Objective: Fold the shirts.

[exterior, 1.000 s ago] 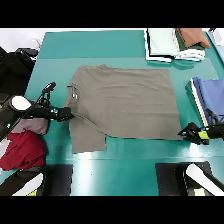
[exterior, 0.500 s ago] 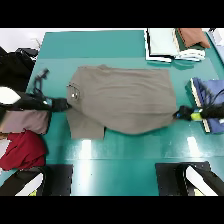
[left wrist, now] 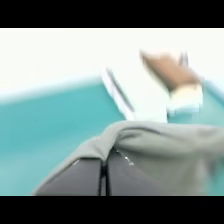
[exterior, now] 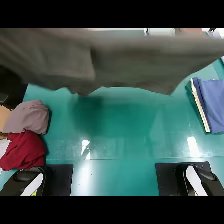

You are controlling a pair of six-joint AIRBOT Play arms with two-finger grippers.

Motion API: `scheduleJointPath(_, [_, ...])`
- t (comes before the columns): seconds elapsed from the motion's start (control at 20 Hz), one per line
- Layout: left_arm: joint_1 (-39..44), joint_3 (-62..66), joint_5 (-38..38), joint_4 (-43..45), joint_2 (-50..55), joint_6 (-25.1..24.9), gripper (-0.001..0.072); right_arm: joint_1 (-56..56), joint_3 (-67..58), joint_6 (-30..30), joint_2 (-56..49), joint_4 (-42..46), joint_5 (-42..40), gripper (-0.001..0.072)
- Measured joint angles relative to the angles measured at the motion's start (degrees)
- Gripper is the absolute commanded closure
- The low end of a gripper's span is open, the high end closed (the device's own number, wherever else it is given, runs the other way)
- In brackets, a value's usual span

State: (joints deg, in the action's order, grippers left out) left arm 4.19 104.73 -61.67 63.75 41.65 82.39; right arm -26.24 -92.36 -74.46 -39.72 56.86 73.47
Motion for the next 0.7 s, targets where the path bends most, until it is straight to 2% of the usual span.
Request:
scheduleJointPath(0.15, [0.0, 7.5, 1.1, 3.9, -0.4, 0.3, 0.0684, -3.9, -10.5, -0.3, -2.1, -0.6, 3.2, 0.0695])
scheduleJointPath(0.35, [0.0, 7.1, -2.0, 9.1, 1.9, 2.1, 0.0683, -3.7, -17.2, -2.1, -7.8, -0.2, 7.5, 0.0695])
scheduleJointPath(0.5, [0.0, 1.9, -5.6, 10.7, 7.4, 2.7, 0.0683, 0.6, -15.1, -3.3, -13.4, 1.6, 10.2, 0.0695])
scheduleJointPath(0.7, [0.0, -8.3, -7.3, 9.9, 18.1, 3.0, 0.0683, 8.1, -4.8, -4.3, -22.6, 7.8, 11.4, 0.0695])
